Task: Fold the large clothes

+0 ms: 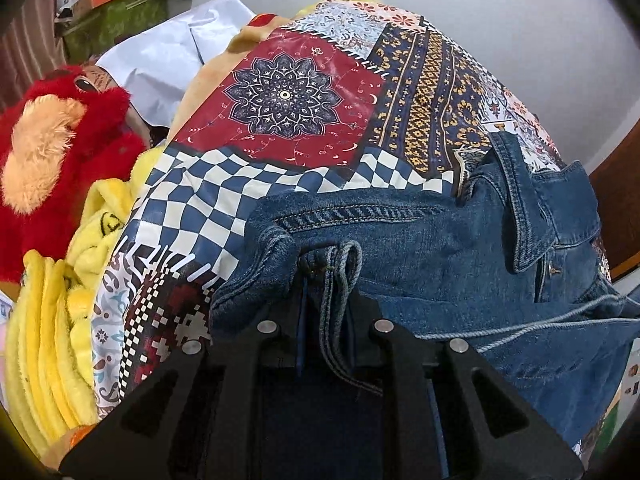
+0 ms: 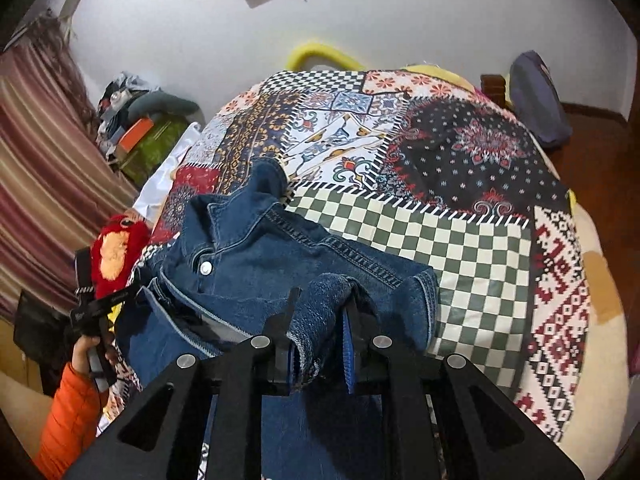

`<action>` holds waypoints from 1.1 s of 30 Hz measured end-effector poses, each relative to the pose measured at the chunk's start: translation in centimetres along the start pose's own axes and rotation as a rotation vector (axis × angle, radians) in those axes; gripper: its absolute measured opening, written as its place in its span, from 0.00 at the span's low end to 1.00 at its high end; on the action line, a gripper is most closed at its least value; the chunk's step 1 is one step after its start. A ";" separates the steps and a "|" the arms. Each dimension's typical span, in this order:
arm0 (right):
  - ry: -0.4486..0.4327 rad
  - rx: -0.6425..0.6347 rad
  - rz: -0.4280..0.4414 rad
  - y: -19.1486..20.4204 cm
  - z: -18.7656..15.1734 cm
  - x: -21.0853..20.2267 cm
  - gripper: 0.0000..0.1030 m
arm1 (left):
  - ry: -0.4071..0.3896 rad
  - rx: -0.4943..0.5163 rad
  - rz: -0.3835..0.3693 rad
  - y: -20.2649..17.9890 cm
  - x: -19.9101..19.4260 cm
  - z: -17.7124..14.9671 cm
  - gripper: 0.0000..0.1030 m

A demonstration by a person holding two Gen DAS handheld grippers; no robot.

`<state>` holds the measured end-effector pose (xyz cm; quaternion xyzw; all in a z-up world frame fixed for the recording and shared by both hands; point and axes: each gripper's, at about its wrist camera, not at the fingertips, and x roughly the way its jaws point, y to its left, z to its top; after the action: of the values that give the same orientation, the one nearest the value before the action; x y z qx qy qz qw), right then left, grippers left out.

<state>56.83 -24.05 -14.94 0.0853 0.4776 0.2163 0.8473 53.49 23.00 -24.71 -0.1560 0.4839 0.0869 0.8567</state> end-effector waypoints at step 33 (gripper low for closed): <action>0.168 -0.215 -0.095 8.8 -5.3 7.9 0.15 | 0.000 0.392 0.265 -1.8 -2.2 -4.8 0.93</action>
<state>53.41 -13.01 -20.80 -0.0471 0.5246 0.2320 0.8178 49.10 19.63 -24.82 0.0782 0.5079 0.1026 0.8517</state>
